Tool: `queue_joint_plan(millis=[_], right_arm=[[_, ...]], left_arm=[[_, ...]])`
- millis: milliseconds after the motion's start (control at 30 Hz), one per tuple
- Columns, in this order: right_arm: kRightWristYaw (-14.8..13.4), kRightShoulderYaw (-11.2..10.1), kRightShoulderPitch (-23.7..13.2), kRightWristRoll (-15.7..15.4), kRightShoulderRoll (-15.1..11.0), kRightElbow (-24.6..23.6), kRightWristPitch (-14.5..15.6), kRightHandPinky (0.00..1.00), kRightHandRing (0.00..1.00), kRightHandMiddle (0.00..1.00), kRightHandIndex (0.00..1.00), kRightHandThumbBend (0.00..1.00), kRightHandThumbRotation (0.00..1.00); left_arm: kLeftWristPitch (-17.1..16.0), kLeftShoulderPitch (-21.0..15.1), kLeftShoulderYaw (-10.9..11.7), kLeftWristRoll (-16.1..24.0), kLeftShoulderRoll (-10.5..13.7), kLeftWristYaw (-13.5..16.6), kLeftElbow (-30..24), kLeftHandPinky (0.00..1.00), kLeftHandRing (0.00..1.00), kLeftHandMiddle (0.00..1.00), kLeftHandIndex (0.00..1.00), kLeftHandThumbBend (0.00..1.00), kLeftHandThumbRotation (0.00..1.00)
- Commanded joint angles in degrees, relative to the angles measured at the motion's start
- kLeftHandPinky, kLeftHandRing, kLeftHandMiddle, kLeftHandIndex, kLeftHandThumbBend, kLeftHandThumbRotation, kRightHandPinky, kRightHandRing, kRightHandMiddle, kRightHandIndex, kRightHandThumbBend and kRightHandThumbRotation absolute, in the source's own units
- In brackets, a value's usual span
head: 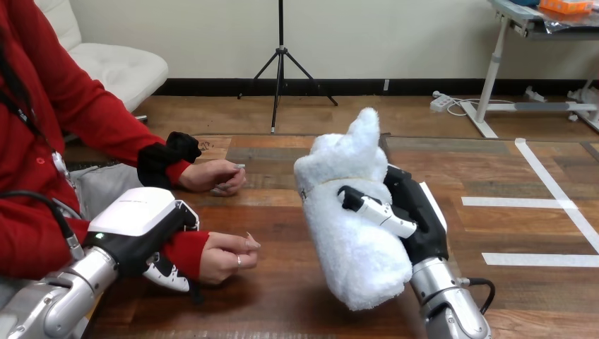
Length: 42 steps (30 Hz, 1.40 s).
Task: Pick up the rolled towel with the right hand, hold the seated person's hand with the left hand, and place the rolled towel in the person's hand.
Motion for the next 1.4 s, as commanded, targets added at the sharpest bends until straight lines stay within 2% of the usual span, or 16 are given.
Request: queue_joint_plan(millis=[0, 300, 600, 1000, 1367], right_arm=[[-0.6, -0.1, -8.1, -0.5, 0.2, 1.6, -3.2, 0.05, 0.1, 0.21, 0.26, 0.59, 0.0], [0.7, -0.7, -9.3, 0.0, 0.5, 4.3, -3.4, 0.05, 0.11, 0.21, 0.27, 0.6, 0.0], [0.9, -0.8, -9.9, -0.2, 0.4, 5.4, -4.2, 0.05, 0.11, 0.22, 0.28, 0.6, 0.0], [1.3, -1.0, -10.3, -0.3, 0.0, 6.4, -5.1, 0.06, 0.11, 0.22, 0.28, 0.61, 0.0], [0.5, -1.0, -10.6, -0.9, -0.1, 6.8, -5.5, 0.06, 0.12, 0.22, 0.27, 0.63, 0.0]], left_arm=[[-1.3, -1.8, 1.9, -2.7, -2.5, -0.6, -8.0, 0.25, 0.26, 0.3, 0.29, 0.75, 0.0], [-0.4, -0.7, 3.2, -3.5, -2.4, -2.8, -11.4, 0.25, 0.26, 0.31, 0.29, 0.76, 0.0], [0.7, 0.0, 4.0, -2.8, -1.9, -3.5, -13.3, 0.24, 0.27, 0.32, 0.31, 0.77, 0.0], [1.1, 0.9, 4.5, -2.4, -1.9, -3.2, -14.0, 0.25, 0.27, 0.32, 0.31, 0.78, 0.0], [0.4, 0.8, 4.7, -3.0, -2.0, -3.7, -13.8, 0.25, 0.27, 0.32, 0.31, 0.77, 0.0]])
